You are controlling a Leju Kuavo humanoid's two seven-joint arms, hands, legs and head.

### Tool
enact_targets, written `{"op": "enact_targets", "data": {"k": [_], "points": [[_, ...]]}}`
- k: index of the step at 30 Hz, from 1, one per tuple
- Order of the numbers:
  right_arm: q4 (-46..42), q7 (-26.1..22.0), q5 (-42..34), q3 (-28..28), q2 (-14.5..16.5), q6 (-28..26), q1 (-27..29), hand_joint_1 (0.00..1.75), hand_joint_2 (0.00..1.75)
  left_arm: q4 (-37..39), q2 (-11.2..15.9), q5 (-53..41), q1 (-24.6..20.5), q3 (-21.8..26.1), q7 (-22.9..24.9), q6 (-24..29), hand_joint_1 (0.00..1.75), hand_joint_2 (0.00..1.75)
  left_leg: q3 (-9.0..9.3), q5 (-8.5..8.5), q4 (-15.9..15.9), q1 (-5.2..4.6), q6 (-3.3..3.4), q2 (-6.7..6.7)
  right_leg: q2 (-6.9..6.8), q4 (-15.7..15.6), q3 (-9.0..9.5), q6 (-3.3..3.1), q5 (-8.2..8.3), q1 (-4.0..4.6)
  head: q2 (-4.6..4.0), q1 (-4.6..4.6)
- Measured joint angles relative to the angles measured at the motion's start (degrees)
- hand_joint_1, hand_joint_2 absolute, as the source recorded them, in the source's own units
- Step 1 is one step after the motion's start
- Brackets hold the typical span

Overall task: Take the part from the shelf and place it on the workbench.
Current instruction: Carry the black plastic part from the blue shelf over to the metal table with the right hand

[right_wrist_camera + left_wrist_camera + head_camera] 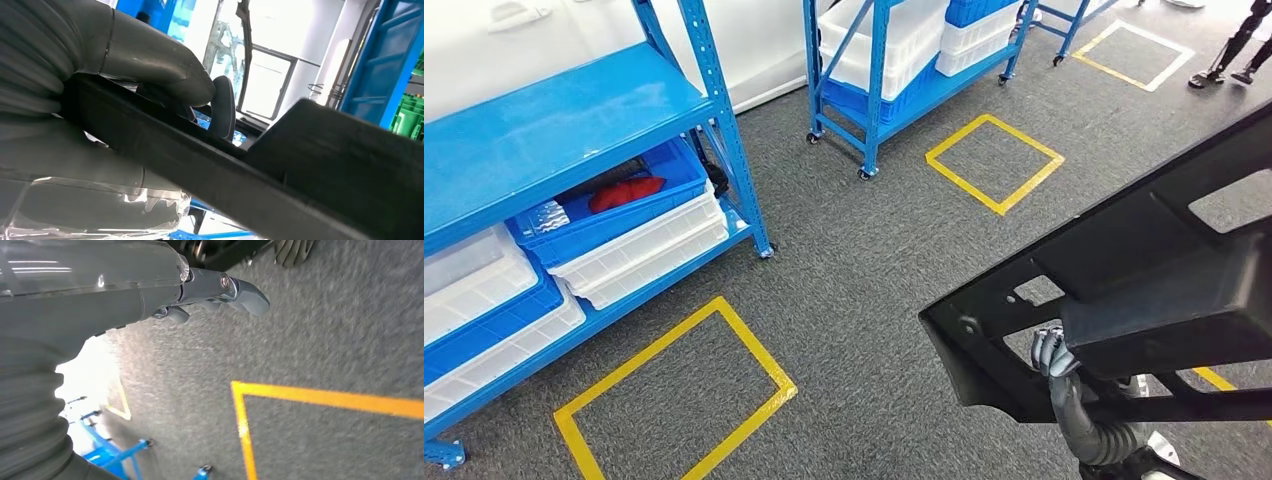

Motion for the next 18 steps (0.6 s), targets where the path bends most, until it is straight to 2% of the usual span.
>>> {"op": "enact_targets", "data": {"k": [2, 3, 4, 5, 6, 7, 8, 9, 10, 11, 12, 13, 14, 15, 17, 18], "points": [[-0.27, -0.17, 0.68, -0.25, 0.4, -0.05, 0.28, 1.69, 1.75, -0.02, 0.17, -0.01, -0.09, -0.03, 0.11, 0.35, 0.0, 1.75, 0.17, 0.27, -0.67, -0.06, 0.05, 0.77, 1.26, -0.13, -0.37, 0.78, 0.46, -0.25, 0.0, 0.0], [-0.46, -0.31, 1.09, -0.49, 0.58, -0.16, 0.57, 1.69, 1.75, -0.03, 0.23, -0.01, -0.1, -0.03, 0.14, 0.48, 0.0, 1.75, 0.36, 0.61, -1.1, 0.05, 0.24, 1.44, 1.09, 0.05, -0.6, 1.03, 0.42, -0.21, 0.0, 0.01], [-0.71, -0.49, 1.47, -0.75, 0.73, -0.28, 0.85, 1.69, 1.75, -0.04, 0.3, -0.01, -0.06, -0.04, 0.14, 0.61, 0.0, 1.75, 0.54, 0.98, -1.58, 0.22, 0.49, 2.22, 0.14, 0.98, -1.12, 1.27, -0.25, -0.11, 0.0, 0.01], [-0.96, -0.65, 1.74, -1.02, 0.79, -0.37, 1.05, 1.69, 1.75, -0.04, 0.35, -0.01, 0.06, -0.04, 0.13, 0.7, 0.0, 1.75, 0.66, 1.32, -2.04, 0.39, 0.7, 3.04, -1.3, 2.97, -2.12, 1.48, -1.58, -0.03, 0.0, 0.01], [-1.1, -0.8, 1.98, -1.19, 0.87, -0.41, 1.25, 1.69, 1.75, -0.05, 0.41, -0.02, 0.18, -0.04, 0.11, 0.83, 0.0, 1.75, 0.71, 1.49, -2.24, 0.35, 0.83, 3.87, -3.06, 6.05, -3.58, 1.67, -3.47, -0.12, 0.0, 0.01], [-1.2, -0.9, 2.17, -1.29, 0.95, -0.44, 1.48, 1.69, 1.75, -0.05, 0.45, -0.02, 0.32, -0.04, 0.05, 0.97, 0.0, 1.75, 0.63, 1.53, -2.3, 0.32, 0.91, 4.69, -4.26, 9.84, -5.35, 1.98, -5.48, -0.29, 0.0, 0.01], [-1.22, -0.93, 2.37, -1.34, 1.03, -0.43, 1.88, 1.69, 1.75, -0.05, 0.5, -0.02, 0.47, -0.04, 0.0, 1.09, 0.0, 1.75, 0.57, 1.49, -2.3, 0.31, 0.85, 5.5, -4.88, 13.24, -6.89, 2.3, -6.88, -0.57, 0.0, 0.01], [-1.2, -0.96, 2.55, -1.36, 1.11, -0.41, 2.39, 1.69, 1.75, -0.05, 0.55, -0.02, 0.63, -0.04, 0.05, 1.21, 0.0, 1.75, 0.56, 1.41, -2.28, 0.34, 0.74, 6.32, -5.28, 15.14, -7.67, 2.63, -7.3, -0.92, 0.0, 0.01], [-1.16, -0.97, 2.68, -1.37, 1.14, -0.4, 2.89, 1.69, 1.75, -0.05, 0.58, -0.02, 0.79, -0.03, 0.31, 1.24, 0.0, 1.75, 0.59, 1.29, -2.25, 0.41, 0.56, 7.09, -5.61, 14.97, -7.36, 2.94, -6.7, -1.26, 0.0, 0.01], [-1.12, -0.98, 2.75, -1.38, 1.15, -0.42, 3.26, 1.69, 1.75, -0.05, 0.62, -0.02, 0.93, -0.03, 0.79, 1.19, 0.0, 1.75, 0.68, 1.13, -2.18, 0.53, 0.3, 7.78, -6.07, 12.51, -5.85, 3.24, -5.22, -1.59, 0.0, 0.01], [-1.08, -0.98, 2.79, -1.38, 1.15, -0.52, 3.47, 1.69, 1.75, -0.05, 0.64, -0.02, 1.04, -0.01, 1.48, 1.11, 0.0, 1.75, 0.82, 0.9, -2.02, 0.63, -0.06, 8.41, -7.04, 8.45, -3.44, 3.52, -3.44, -1.86, 0.0, 0.01], [-1.04, -0.98, 2.79, -1.37, 1.15, -0.71, 3.56, 1.69, 1.75, -0.05, 0.72, -0.02, 1.13, 0.03, 2.26, 1.03, 0.0, 1.75, 0.87, 0.59, -1.79, 0.62, -0.51, 8.91, -8.17, 4.68, -1.26, 3.53, -2.27, -1.83, 0.0, 0.01], [-1.02, -0.98, 2.79, -1.36, 1.15, -0.98, 3.63, 1.69, 1.75, -0.06, 0.81, -0.02, 1.21, 0.08, 2.99, 0.98, 0.0, 1.75, 0.95, 0.28, -1.59, 0.56, -0.97, 9.34, -8.92, 1.9, 0.31, 3.27, -1.63, -1.74, 0.0, 0.01], [-1.02, -0.98, 2.78, -1.35, 1.15, -1.24, 3.72, 1.69, 1.75, -0.07, 0.88, -0.02, 1.27, 0.15, 3.59, 0.97, 0.0, 1.75, 1.05, 0.0, -1.44, 0.46, -1.42, 9.74, -9.34, 0.47, 1.08, 2.87, -1.56, -1.55, 0.0, 0.01], [-1.02, -0.99, 2.77, -1.35, 1.15, -1.53, 3.96, 1.69, 1.75, -0.07, 0.97, -0.02, 1.3, 0.25, 4.33, 1.01, 0.0, 1.75, 1.47, -0.33, -1.46, 0.45, -2.12, 10.59, -8.43, 0.34, 0.97, 1.78, -1.88, -1.23, 0.0, 0.01], [-1.03, -0.99, 2.77, -1.34, 1.15, -1.55, 4.07, 1.69, 1.75, -0.07, 0.98, -0.02, 1.29, 0.27, 4.48, 1.03, 0.0, 1.75, 1.62, -0.64, -1.29, 0.61, -2.46, 10.56, -7.92, 0.3, 0.93, 1.36, -1.86, -1.21, 0.0, 0.01]]}}
